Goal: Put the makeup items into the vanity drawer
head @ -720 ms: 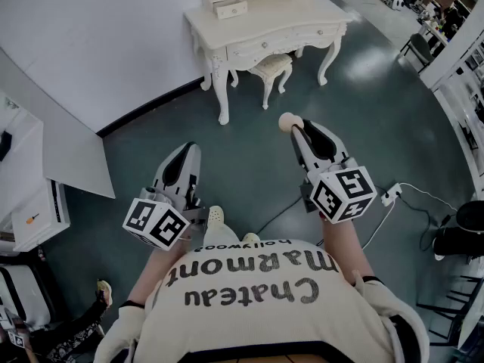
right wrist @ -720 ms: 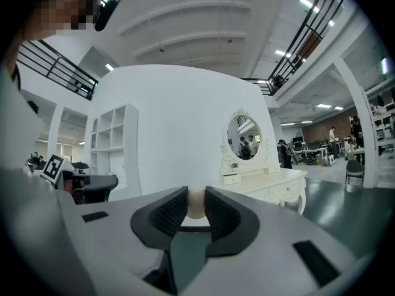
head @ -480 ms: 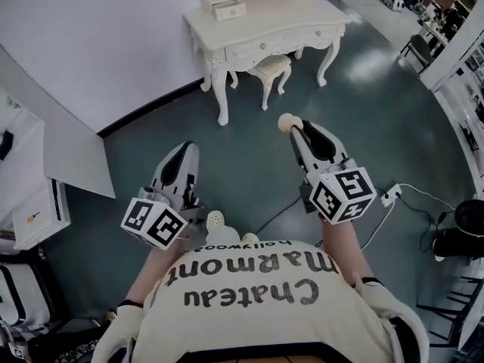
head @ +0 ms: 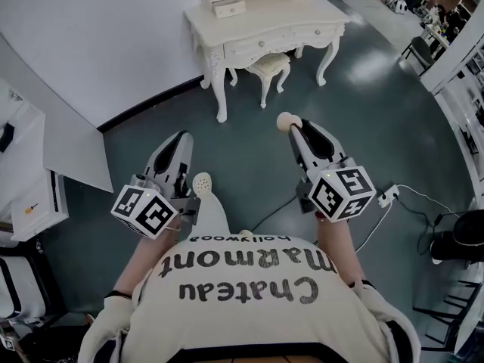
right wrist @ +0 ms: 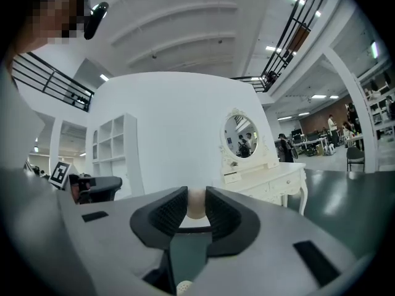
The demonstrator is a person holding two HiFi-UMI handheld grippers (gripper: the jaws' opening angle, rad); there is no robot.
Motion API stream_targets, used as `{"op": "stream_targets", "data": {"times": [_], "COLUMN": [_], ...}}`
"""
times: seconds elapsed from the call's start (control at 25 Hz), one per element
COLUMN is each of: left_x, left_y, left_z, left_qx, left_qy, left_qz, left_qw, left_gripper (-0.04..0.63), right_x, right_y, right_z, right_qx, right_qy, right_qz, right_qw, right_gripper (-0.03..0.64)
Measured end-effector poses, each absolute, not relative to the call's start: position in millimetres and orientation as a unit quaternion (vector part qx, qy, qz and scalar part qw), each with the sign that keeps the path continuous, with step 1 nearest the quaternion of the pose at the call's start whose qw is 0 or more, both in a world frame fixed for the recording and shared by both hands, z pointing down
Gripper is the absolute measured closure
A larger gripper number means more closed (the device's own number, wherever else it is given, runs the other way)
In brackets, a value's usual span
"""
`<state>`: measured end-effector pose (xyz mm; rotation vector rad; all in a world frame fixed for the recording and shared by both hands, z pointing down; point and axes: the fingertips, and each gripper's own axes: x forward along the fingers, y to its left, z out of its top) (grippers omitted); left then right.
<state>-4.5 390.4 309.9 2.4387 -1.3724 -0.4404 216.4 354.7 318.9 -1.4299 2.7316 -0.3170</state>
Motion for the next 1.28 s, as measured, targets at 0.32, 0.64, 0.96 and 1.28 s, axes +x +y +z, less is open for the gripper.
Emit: {"op": "stream_targets", "data": {"times": [0.32,0.64,0.96,1.28], "left_x": [-3.8,-3.5,-11.2,-32.3], "left_y": [376.3,335.5,264.5,174.9], "left_z": [320.9,337.5,330.8,317.8], "left_qx": [0.853,0.853,0.858,0.86], "left_qy": [-0.469,-0.459,-0.451,-0.448], "left_qz": [-0.154,-0.162,-0.162,-0.16], "left_qw": [0.17,0.188,0.185,0.185], "left_gripper": [0.586,0.586,0.588,0.586], "right_x": [203.2,194.5,186.3,162.9], "right_y": [347.6,314.2,247.2,156.6], "right_z": [338.5,350.8,344.4,328.8], "right_qx": [-0.451,-0.451,-0.455,-0.457], "right_qy": [0.884,0.883,0.88,0.88], "right_qz": [-0.122,-0.128,-0.133,-0.131], "right_qw": [-0.007,-0.024,-0.021,-0.014], "right_gripper": [0.508,0.508,0.508,0.509]}}
